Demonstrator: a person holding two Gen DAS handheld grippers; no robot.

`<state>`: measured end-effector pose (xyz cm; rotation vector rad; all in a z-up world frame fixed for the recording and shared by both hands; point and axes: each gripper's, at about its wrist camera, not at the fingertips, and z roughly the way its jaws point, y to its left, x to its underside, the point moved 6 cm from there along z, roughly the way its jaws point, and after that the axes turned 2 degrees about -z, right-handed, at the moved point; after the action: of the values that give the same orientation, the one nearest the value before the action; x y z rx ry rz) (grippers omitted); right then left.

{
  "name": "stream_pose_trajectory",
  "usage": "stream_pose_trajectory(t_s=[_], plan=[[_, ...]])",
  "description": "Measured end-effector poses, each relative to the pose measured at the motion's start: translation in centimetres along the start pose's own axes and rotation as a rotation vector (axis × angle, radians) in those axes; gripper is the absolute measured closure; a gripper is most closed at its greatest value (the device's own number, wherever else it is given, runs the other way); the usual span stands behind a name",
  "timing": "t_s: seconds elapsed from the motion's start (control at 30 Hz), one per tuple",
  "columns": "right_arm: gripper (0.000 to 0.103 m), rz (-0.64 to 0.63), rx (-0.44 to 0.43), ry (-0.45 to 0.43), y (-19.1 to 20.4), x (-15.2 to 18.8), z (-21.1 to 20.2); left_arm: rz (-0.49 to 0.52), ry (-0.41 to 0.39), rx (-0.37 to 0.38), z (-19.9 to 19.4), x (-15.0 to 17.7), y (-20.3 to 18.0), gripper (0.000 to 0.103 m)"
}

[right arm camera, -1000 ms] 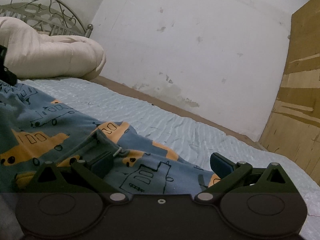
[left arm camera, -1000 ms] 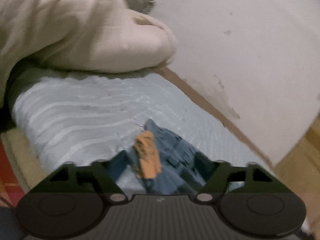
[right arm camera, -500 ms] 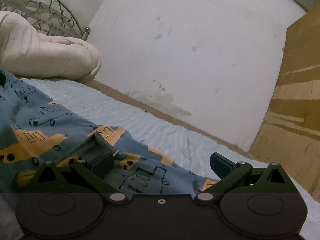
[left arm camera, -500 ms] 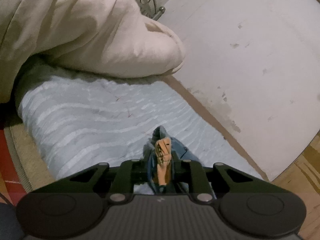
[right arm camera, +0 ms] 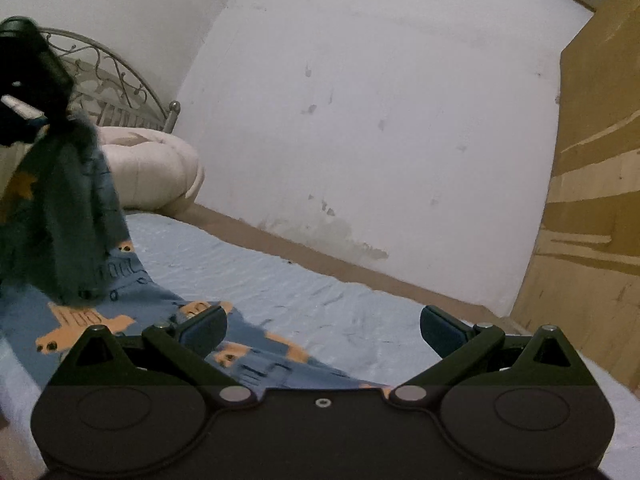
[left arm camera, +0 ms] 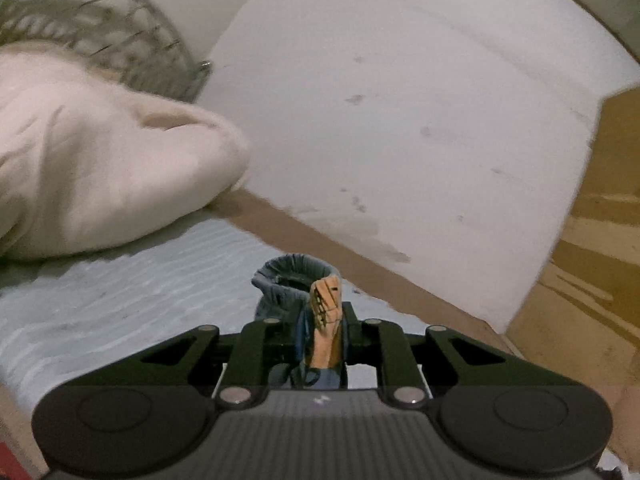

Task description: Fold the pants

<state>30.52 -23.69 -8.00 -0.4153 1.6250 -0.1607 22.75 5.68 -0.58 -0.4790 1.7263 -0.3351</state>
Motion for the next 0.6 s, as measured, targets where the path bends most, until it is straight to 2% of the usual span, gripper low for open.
stream_pose_trajectory(t_s=[0.13,0.3,0.4,0.6], plan=[[0.001,0.026,0.039,0.007,-3.0,0.6,-2.3,0.077,0.005,0.071,0.2,0.2,-4.4,0.085],[0.001,0.073,0.064,0.071,-5.9,2.4,-4.1,0.16,0.039,0.154,0.6,1.3,-9.8,0.085],[0.001,0.108,0.076,0.1,-6.7,3.5,-4.8,0.23,0.063,0.203,0.6,2.3,-12.8,0.085],[0.001,0.199,0.116,0.104,-8.7,4.9,-5.3,0.381,0.12,0.288,0.7,5.7,-18.1,0.085]])
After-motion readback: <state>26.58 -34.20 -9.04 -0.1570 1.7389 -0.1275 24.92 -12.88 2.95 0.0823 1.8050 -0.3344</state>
